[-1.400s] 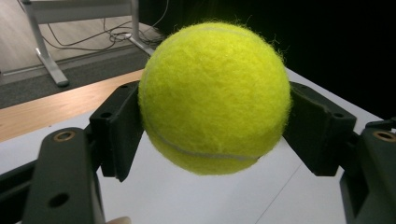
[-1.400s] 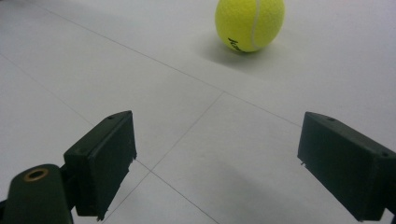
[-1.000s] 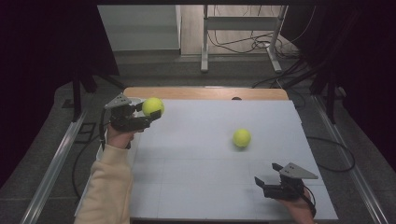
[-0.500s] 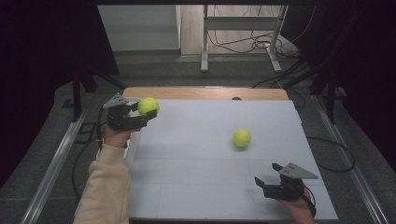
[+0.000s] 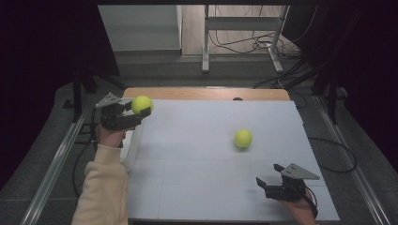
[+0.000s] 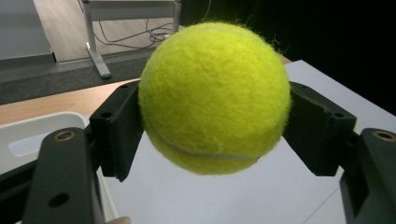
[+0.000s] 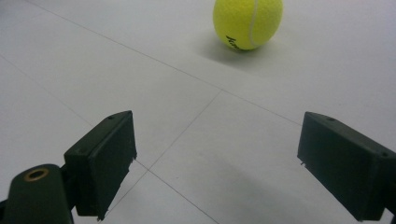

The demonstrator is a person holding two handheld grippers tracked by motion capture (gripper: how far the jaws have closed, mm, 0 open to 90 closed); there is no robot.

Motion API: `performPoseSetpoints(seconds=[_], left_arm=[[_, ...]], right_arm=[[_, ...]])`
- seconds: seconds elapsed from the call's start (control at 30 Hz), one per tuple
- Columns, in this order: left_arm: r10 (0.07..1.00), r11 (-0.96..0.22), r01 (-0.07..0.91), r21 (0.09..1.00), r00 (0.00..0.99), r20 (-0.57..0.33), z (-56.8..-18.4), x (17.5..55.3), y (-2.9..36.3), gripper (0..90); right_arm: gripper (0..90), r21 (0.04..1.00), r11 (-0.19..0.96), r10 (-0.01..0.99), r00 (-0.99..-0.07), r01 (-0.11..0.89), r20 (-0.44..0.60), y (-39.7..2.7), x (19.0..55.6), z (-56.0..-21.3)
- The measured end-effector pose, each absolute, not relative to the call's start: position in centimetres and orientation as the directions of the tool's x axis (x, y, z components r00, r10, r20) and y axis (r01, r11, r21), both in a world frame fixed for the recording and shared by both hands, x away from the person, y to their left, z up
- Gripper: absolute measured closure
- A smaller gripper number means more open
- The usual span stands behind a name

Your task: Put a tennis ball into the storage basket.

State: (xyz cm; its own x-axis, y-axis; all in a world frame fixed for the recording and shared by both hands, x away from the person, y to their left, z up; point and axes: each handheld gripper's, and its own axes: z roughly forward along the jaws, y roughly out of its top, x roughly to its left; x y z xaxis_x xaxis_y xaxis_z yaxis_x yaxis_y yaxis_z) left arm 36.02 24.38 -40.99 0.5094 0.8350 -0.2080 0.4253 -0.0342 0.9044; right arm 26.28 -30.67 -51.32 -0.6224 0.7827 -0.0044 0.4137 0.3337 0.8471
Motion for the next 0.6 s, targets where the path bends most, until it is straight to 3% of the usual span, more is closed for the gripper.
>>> performPoseSetpoints(seconds=[0.6], left_arm=[[0.878, 0.007, 0.470, 0.883, 0.420, -0.231, -41.9, 37.0, 26.5, 26.3]], right_arm=[[11.9, 0.849, 0.337, 0.780, -0.626, 0.408, -0.009, -30.5, 26.2, -51.2]])
